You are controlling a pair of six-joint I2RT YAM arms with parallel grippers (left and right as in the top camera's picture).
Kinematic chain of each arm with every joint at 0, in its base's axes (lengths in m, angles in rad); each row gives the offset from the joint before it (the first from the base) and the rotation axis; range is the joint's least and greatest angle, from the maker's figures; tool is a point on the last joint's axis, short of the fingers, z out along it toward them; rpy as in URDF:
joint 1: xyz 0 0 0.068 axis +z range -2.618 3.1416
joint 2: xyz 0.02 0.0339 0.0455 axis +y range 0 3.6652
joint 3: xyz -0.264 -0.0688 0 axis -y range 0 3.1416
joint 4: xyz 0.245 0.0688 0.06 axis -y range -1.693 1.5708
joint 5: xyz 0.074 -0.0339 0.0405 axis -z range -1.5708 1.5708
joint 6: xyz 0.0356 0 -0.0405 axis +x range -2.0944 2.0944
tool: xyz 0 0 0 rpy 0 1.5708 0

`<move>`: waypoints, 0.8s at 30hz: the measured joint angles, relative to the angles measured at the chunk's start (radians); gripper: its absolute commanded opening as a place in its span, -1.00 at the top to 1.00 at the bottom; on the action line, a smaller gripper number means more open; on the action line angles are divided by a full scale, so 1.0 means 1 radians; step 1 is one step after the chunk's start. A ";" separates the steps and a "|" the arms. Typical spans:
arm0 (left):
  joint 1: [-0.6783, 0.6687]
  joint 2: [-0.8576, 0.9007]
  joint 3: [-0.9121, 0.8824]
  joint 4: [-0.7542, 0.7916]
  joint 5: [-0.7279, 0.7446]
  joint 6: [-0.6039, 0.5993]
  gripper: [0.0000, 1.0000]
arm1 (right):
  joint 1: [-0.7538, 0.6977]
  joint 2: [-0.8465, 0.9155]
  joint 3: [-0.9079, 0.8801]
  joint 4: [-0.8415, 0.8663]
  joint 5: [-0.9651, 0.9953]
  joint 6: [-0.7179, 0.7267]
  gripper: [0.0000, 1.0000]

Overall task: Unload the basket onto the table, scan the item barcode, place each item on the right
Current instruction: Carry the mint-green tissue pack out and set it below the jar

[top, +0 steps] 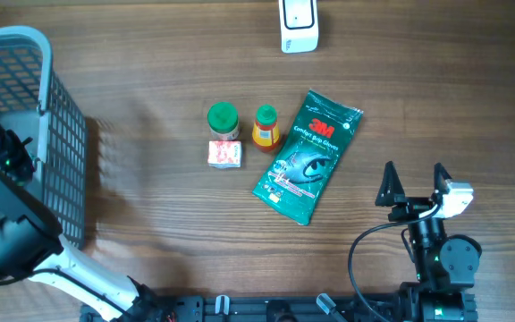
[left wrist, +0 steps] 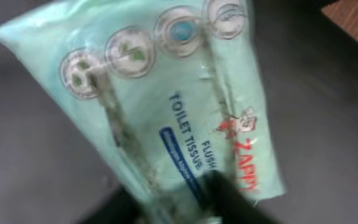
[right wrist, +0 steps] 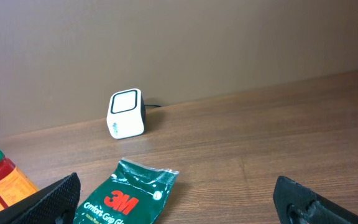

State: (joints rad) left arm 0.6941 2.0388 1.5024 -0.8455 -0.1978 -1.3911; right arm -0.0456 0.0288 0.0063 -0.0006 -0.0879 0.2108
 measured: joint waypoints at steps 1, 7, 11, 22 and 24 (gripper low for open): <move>-0.003 0.001 0.003 -0.008 -0.006 0.000 0.92 | 0.000 0.000 0.000 0.000 0.000 0.000 -0.99; -0.010 0.005 0.023 -0.060 -0.034 -0.002 0.92 | 0.000 0.000 0.000 0.000 0.000 0.000 -0.99; -0.011 -0.003 0.023 -0.093 -0.032 -0.002 0.92 | 0.000 0.000 0.000 0.000 0.000 0.000 -0.99; -0.012 -0.314 -0.021 0.018 0.117 0.066 0.92 | 0.000 0.000 0.000 0.000 0.000 0.000 -0.99; -0.018 -0.437 -0.019 0.044 0.147 0.095 0.91 | 0.000 0.000 0.000 0.000 0.000 0.000 -0.99</move>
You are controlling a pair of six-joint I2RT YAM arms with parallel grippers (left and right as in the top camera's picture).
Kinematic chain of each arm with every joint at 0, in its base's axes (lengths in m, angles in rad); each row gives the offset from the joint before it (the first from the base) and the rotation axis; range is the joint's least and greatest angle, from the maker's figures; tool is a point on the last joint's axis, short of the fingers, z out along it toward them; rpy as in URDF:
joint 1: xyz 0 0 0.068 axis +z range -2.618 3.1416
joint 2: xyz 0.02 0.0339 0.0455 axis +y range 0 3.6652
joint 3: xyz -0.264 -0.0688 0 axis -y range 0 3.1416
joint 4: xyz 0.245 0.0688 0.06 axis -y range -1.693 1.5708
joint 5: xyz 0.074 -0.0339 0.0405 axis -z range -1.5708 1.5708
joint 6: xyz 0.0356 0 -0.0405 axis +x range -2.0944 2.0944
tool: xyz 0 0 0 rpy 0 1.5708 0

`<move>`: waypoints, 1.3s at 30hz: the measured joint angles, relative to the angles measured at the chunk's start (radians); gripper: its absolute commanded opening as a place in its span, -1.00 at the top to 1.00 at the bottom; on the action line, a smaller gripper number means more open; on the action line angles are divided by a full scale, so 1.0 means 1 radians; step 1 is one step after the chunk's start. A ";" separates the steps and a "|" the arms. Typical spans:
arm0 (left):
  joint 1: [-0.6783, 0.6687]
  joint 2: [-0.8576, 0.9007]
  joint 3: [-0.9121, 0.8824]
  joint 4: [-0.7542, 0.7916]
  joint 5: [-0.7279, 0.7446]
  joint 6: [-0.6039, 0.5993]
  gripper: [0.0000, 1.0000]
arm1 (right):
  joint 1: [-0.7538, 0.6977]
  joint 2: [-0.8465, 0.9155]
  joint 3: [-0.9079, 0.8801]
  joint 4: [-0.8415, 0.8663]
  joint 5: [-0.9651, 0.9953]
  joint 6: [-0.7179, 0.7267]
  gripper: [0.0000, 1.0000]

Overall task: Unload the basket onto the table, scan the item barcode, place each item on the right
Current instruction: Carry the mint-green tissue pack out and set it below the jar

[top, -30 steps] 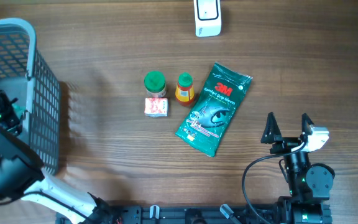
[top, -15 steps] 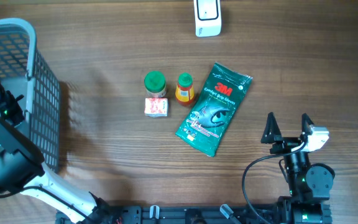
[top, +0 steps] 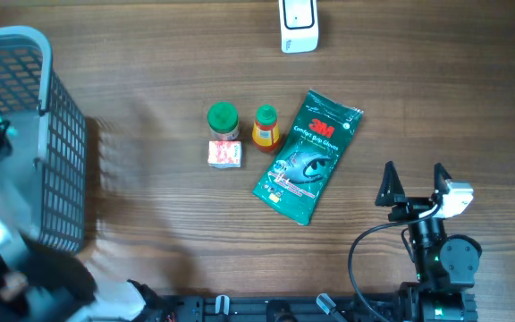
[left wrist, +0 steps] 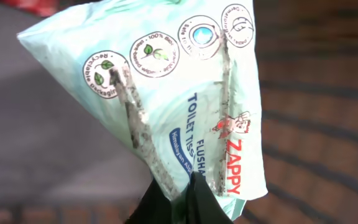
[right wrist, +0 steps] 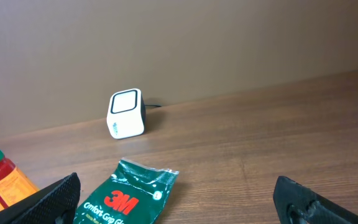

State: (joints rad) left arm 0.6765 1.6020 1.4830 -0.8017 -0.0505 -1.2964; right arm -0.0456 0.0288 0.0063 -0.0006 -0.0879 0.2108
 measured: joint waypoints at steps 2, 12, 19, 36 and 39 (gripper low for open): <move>-0.015 -0.097 0.004 0.011 0.013 0.025 0.92 | 0.000 0.000 0.000 0.000 0.000 0.000 -0.99; -0.309 -0.297 0.007 -0.014 0.050 0.247 0.92 | 0.000 0.000 0.000 0.000 0.000 0.000 -0.99; -0.678 -0.288 0.006 -0.188 0.057 0.425 0.92 | 0.000 0.000 0.000 0.000 0.000 0.000 -1.00; -1.312 -0.059 -0.312 -0.123 0.021 0.256 0.92 | 0.000 0.000 0.000 0.000 0.000 0.000 -0.99; -1.356 0.005 -0.375 -0.073 0.010 0.212 0.90 | 0.000 0.000 0.000 0.000 0.000 0.000 -1.00</move>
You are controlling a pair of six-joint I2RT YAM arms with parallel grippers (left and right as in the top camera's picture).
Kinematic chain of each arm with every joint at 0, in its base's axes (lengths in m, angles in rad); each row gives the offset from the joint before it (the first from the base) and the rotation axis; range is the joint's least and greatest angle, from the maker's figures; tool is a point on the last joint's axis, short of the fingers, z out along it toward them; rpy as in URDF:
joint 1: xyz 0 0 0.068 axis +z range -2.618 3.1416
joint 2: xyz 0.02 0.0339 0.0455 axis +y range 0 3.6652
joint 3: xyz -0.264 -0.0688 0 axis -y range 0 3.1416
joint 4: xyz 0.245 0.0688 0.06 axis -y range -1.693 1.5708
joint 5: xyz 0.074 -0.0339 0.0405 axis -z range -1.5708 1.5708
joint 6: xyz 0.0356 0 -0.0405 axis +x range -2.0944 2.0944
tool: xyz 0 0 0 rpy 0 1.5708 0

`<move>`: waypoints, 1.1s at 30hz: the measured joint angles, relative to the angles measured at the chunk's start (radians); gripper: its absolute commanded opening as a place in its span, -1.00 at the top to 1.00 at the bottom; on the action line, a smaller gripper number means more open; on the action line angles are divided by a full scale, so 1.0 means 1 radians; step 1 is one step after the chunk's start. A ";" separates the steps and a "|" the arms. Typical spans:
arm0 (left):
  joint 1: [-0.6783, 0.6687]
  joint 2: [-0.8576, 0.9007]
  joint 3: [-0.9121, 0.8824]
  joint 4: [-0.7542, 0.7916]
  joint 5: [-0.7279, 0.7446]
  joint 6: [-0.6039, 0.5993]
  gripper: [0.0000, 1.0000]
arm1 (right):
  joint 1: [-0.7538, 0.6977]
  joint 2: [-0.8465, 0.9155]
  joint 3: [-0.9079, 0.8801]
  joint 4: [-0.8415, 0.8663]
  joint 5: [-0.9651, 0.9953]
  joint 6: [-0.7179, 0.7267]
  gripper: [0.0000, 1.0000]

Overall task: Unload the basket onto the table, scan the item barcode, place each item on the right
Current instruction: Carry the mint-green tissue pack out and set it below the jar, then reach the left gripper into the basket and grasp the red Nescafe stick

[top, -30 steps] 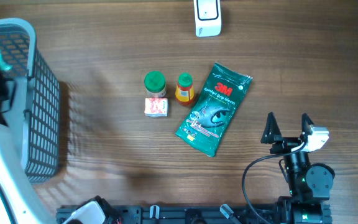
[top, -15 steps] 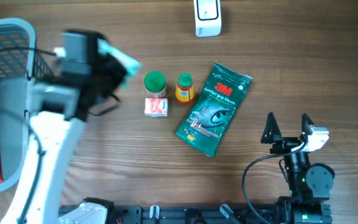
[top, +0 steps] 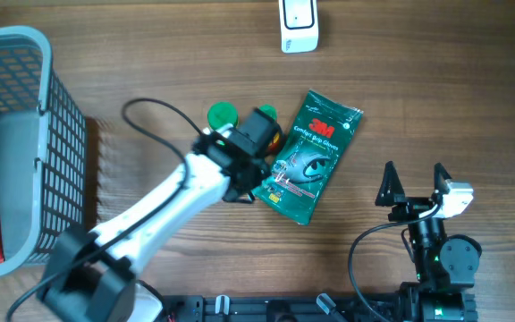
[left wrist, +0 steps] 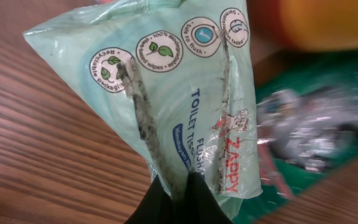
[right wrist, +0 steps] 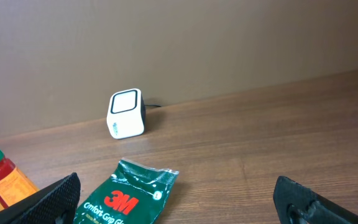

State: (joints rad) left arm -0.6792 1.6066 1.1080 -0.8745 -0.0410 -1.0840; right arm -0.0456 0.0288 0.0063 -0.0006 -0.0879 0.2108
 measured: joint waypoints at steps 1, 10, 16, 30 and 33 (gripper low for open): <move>-0.014 0.024 -0.018 0.008 -0.002 -0.010 0.89 | 0.000 0.000 0.000 0.000 0.000 0.000 -1.00; -0.036 0.108 -0.046 0.022 -0.017 -0.029 -0.62 | 0.000 0.000 0.000 0.000 0.000 0.000 -0.99; 0.017 0.067 0.043 -0.143 -0.043 0.031 -0.79 | 0.000 0.000 0.000 0.000 0.000 0.000 -1.00; 0.318 -0.251 0.399 -0.380 -0.506 0.103 -1.00 | 0.000 0.000 0.000 0.000 0.000 0.000 -0.99; 0.415 -0.309 0.400 -0.376 -0.584 0.103 -1.00 | 0.000 0.000 0.000 0.000 0.000 0.000 -1.00</move>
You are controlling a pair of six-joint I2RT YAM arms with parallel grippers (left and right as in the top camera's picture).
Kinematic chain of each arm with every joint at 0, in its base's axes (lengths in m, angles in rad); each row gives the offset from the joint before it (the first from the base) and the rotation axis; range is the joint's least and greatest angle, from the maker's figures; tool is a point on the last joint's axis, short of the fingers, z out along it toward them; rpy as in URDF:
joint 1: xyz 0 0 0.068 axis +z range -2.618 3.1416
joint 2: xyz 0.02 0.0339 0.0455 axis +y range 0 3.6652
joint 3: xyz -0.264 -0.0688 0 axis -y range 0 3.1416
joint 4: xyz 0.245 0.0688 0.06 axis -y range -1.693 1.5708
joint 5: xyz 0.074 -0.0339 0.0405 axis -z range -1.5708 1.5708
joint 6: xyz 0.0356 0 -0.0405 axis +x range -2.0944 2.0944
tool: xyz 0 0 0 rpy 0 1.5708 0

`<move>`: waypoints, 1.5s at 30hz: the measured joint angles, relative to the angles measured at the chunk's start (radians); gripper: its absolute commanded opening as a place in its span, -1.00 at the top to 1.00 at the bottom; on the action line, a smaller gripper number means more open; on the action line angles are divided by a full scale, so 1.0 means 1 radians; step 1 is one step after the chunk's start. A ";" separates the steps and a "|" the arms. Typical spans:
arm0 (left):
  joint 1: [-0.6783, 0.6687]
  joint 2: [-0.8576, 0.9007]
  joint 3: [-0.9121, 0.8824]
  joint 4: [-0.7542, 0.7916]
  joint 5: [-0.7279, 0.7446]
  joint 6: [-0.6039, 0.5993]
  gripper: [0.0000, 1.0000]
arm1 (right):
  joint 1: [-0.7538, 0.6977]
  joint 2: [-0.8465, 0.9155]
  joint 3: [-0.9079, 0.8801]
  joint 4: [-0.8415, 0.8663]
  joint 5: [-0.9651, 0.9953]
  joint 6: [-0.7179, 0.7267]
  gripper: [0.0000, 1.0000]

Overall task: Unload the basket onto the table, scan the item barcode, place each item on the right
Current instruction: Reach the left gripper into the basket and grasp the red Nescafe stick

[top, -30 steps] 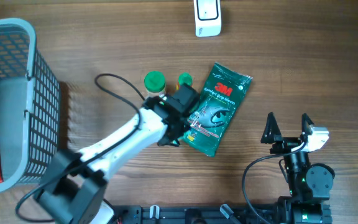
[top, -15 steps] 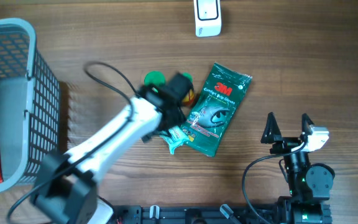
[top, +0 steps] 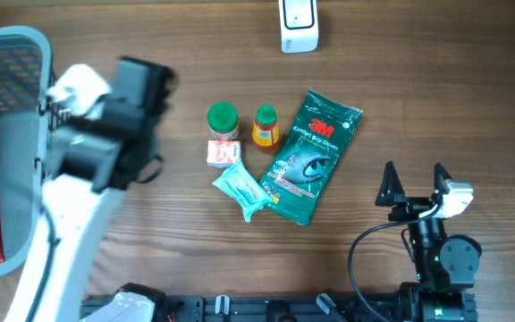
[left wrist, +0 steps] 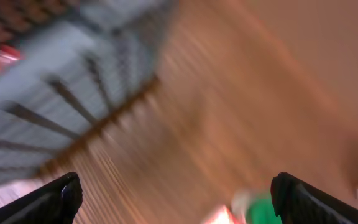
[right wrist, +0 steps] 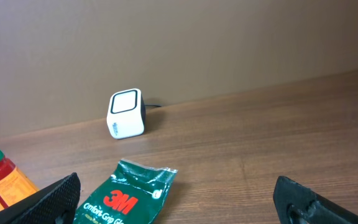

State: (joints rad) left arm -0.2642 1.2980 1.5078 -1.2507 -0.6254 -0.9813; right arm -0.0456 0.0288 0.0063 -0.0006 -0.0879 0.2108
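Note:
The pale green toilet tissue pack (top: 241, 190) lies flat on the table, just below the small red and white box (top: 224, 154) and touching the left edge of the green 3M glove pack (top: 309, 156). The white scanner (top: 298, 25) stands at the far edge, also seen as the scanner (right wrist: 126, 114) in the right wrist view. My left arm (top: 105, 134) is blurred beside the basket; its gripper (left wrist: 179, 199) is open and empty. My right gripper (top: 413, 183) rests open at the right, with nothing in it.
A grey mesh basket (top: 56, 116) stands at the left with a red packet inside. A green-lidded jar (top: 223, 121) and an orange bottle (top: 265, 127) stand next to each other above the box.
My left gripper has let go of the tissue pack, which now lies on the table by the glove pack. The left arm has moved back left to the basket. The right arm is unchanged.
My left gripper was shut on the tissue pack inside the basket, then held it beside the basket wall, then held it over the table by the jars and glove pack. Now the pack lies there, and the open gripper is back near the basket.

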 measured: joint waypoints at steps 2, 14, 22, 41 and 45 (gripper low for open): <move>0.089 -0.035 0.000 0.012 -0.038 0.000 -0.99 | 0.000 0.000 0.000 0.000 0.000 0.000 -0.99; 0.814 -0.076 0.001 0.026 0.051 0.000 -1.00 | 0.000 0.000 0.000 0.000 0.000 0.000 -0.99; 1.077 0.066 0.001 0.008 0.111 0.042 -1.00 | 0.000 0.000 0.000 0.000 0.000 0.000 -0.99; 1.122 0.242 -0.047 0.228 0.431 0.812 -1.00 | 0.000 0.000 0.000 0.000 0.000 0.000 -1.00; 1.151 0.242 -0.139 0.284 0.433 0.831 -1.00 | 0.000 0.000 0.000 0.000 0.000 0.000 -1.00</move>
State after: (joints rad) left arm 0.8864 1.5402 1.3685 -0.9668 -0.1921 -0.1501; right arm -0.0456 0.0288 0.0063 -0.0006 -0.0879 0.2108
